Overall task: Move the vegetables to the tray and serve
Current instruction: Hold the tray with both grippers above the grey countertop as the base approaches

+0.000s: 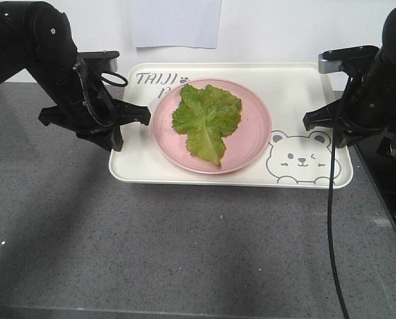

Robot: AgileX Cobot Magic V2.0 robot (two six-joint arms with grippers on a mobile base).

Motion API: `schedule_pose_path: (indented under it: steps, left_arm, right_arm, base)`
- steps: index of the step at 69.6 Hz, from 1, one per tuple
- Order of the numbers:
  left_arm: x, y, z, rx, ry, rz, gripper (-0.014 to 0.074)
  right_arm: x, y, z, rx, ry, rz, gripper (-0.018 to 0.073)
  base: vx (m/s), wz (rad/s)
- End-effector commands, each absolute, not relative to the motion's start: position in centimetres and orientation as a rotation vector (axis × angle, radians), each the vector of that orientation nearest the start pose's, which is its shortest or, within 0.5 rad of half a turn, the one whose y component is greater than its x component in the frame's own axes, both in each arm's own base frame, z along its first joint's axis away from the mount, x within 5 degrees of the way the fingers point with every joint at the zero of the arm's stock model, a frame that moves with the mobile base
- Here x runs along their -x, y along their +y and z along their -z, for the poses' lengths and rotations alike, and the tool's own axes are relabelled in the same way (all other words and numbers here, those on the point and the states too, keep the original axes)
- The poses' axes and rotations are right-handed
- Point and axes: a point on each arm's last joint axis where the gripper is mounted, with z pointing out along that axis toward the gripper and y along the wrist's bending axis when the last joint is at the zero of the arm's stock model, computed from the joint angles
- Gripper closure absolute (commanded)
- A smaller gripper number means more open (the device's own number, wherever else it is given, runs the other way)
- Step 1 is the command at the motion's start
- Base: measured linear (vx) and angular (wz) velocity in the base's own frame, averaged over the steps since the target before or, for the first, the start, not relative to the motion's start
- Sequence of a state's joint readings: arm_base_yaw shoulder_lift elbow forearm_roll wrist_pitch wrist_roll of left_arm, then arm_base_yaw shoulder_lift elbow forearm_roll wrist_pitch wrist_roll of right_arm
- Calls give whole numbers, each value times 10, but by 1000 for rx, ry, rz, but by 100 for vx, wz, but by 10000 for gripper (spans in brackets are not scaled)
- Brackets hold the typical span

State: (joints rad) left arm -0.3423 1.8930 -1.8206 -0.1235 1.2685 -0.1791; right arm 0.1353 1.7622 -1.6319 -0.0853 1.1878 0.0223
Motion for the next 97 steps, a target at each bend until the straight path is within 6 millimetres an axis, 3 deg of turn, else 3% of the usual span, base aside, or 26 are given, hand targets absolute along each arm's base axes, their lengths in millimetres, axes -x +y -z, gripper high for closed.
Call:
schedule_pose_path:
  steps: [1,97]
  left_arm:
    - [-363,-149,-358,-251,2728,369,603]
    - [-363,-149,-358,-251,2728,369,603]
  right_arm:
    - [-365,42,-348,238,2662,102,568]
    - [-365,42,-348,238,2662,102,568]
  base:
    - [6,-4]
    - [3,-2]
